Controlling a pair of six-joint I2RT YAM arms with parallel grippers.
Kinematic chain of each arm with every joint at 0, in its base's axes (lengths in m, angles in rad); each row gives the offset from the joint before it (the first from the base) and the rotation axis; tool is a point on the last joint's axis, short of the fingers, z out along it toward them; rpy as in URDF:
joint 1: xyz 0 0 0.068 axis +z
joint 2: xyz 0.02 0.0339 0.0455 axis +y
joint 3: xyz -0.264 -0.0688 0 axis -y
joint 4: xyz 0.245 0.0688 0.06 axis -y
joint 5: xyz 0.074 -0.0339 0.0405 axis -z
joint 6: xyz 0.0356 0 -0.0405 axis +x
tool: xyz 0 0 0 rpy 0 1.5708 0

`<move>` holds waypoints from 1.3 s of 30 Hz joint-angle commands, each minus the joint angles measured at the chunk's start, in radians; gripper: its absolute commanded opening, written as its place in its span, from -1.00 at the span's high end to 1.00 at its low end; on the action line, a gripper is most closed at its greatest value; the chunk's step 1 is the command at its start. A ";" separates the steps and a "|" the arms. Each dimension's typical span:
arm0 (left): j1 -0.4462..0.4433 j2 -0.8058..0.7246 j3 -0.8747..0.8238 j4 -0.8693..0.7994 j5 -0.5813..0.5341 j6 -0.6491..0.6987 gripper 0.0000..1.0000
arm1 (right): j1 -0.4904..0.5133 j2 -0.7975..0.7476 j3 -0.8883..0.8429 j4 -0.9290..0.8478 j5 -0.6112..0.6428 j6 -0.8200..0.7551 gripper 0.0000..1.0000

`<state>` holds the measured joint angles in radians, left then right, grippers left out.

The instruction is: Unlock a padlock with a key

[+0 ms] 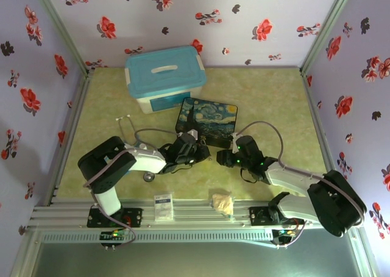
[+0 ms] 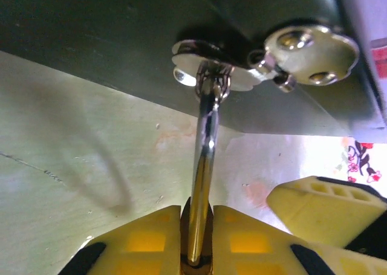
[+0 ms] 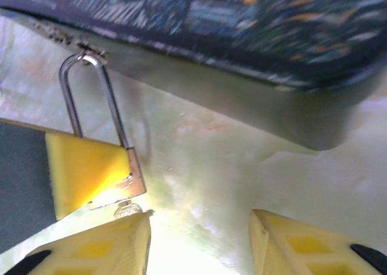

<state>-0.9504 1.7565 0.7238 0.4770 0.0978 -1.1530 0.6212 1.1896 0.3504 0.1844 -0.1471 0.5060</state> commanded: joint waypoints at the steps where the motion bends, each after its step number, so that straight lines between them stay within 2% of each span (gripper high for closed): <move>1: 0.009 0.000 0.047 -0.187 -0.031 0.105 0.83 | -0.008 -0.003 -0.002 -0.028 0.078 0.011 0.06; 5: 0.002 0.009 0.120 -0.363 -0.085 0.199 0.80 | -0.011 0.016 -0.002 -0.017 0.078 0.011 0.07; 9: -0.036 0.039 0.235 -0.585 -0.187 0.295 0.75 | -0.011 0.024 -0.002 -0.010 0.075 0.012 0.06; 12: -0.054 0.067 0.285 -0.672 -0.227 0.324 0.74 | -0.011 0.026 0.000 -0.013 0.078 0.011 0.07; 20: -0.069 0.100 0.339 -0.741 -0.259 0.345 0.55 | -0.012 0.038 0.003 -0.017 0.086 0.014 0.06; 27: -0.088 0.114 0.368 -0.770 -0.275 0.351 0.57 | -0.012 0.047 0.005 -0.016 0.092 0.015 0.06; 34: -0.127 0.124 0.420 -0.865 -0.364 0.348 0.51 | -0.012 0.058 0.007 -0.013 0.091 0.017 0.07; 39: -0.140 0.124 0.428 -0.866 -0.363 0.347 0.61 | -0.012 0.062 0.008 -0.013 0.096 0.017 0.07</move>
<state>-1.0760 1.8557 1.1343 -0.3050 -0.2295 -0.8265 0.6147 1.2423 0.3504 0.1741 -0.0772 0.5091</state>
